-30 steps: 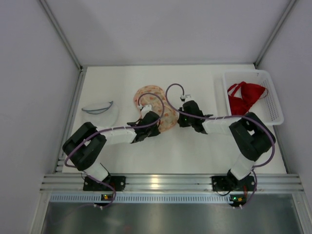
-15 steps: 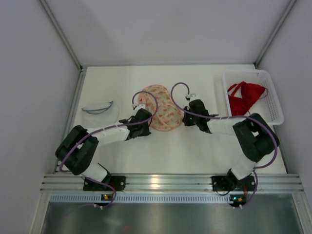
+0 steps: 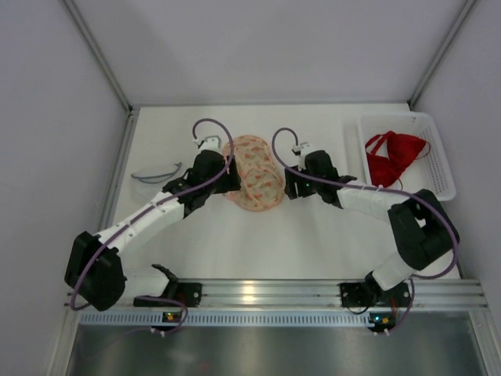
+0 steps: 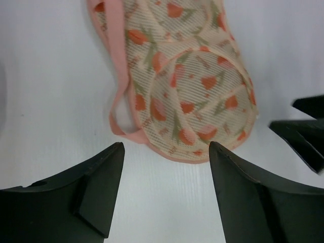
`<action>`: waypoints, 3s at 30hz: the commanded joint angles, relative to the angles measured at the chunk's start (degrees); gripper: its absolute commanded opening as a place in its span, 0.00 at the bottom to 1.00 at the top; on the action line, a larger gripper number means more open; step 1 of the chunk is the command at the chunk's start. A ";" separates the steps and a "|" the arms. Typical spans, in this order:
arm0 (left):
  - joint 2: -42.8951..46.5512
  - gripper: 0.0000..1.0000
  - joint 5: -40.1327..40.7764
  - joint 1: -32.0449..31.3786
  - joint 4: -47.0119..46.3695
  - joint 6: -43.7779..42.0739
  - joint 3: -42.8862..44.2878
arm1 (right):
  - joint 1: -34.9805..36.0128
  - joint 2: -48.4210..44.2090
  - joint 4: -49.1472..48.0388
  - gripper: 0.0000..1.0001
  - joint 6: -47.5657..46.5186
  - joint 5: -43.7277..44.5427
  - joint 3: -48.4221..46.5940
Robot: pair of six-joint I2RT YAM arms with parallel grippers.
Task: Place the bra in the laundry bag and zip it closed
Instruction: Zip the laundry bag at the center of the board, then move the laundry bag to the center of the board.
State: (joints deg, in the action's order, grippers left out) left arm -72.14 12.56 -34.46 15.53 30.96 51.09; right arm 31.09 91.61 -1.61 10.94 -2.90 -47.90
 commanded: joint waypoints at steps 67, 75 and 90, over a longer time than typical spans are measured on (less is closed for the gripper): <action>-38.00 0.70 5.65 35.78 -15.00 16.89 33.63 | -15.27 -12.77 -0.77 0.90 9.36 -6.07 -4.31; -17.00 0.85 -3.14 34.81 -9.38 0.89 24.25 | -17.11 -19.88 1.43 0.93 10.49 -2.56 -2.38; -10.92 0.87 6.23 0.71 8.90 -13.12 23.44 | -40.75 -28.77 13.73 0.99 8.05 6.68 -8.26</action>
State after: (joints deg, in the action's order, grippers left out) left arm -83.92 15.03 -32.34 21.61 20.32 74.96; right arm -6.74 64.93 9.52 20.34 1.69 -52.90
